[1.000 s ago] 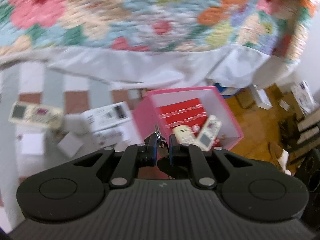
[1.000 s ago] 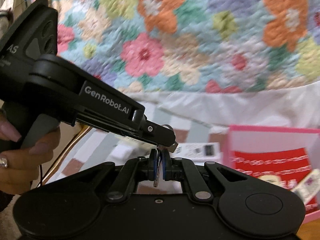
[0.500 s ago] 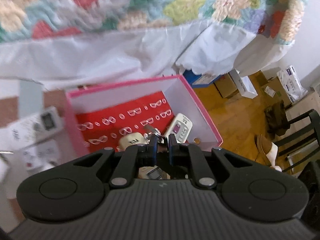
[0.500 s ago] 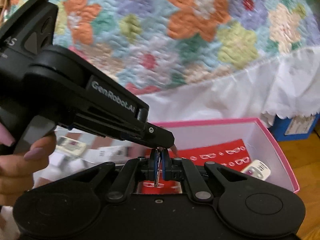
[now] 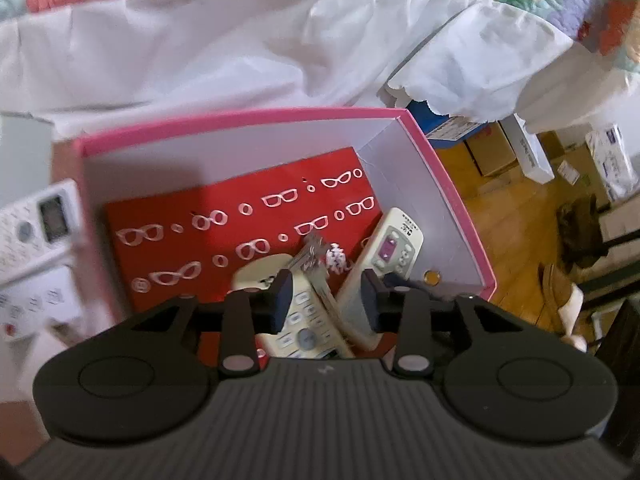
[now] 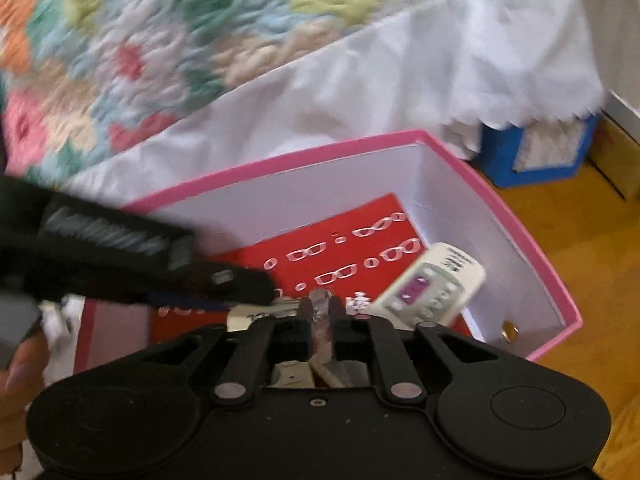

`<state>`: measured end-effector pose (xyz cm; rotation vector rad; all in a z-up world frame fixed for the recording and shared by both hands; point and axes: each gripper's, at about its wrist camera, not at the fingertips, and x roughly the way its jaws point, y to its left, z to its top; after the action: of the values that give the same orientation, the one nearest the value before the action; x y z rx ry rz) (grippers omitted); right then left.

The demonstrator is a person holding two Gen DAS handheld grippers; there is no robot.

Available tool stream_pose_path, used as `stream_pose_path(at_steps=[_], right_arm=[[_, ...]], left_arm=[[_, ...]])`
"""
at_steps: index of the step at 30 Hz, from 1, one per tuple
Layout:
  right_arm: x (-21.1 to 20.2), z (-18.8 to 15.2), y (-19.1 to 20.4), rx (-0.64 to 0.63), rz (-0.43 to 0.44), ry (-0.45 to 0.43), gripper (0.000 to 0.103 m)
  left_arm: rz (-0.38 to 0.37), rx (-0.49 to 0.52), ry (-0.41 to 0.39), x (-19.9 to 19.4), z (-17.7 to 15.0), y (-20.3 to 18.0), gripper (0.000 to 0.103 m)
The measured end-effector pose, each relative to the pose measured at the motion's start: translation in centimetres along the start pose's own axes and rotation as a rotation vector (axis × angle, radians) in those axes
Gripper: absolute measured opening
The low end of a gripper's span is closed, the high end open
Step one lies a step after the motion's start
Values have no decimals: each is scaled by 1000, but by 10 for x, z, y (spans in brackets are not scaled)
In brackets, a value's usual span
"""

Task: Organize rigid objects
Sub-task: 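Carry the keys with the right tool into the pink box and release, then lower the left tool onto a white cube charger and grasp it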

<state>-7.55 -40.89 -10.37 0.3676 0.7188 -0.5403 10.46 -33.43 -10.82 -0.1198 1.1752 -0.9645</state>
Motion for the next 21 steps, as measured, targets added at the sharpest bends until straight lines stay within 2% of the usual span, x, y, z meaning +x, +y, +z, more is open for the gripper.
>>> stream_pose_path(at_steps=[4, 8, 11, 14, 17, 21], right_arm=[[-28, 0, 8, 41, 78, 6, 20], [-64, 0, 33, 30, 178, 23, 27], [-89, 1, 60, -20, 253, 46, 33], [-107, -2, 88, -71, 329, 80, 40], [-113, -10, 120, -156, 404, 115, 41], [-108, -25, 157, -259, 454, 150, 46]], left_arm=[[12, 75, 10, -29, 2, 0, 41], [39, 120, 31, -64, 1, 7, 41], [60, 136, 32, -95, -1, 15, 41], [118, 177, 29, -124, -5, 21, 45], [152, 235, 46, -145, -15, 29, 45], [180, 233, 62, -161, -37, 55, 45]])
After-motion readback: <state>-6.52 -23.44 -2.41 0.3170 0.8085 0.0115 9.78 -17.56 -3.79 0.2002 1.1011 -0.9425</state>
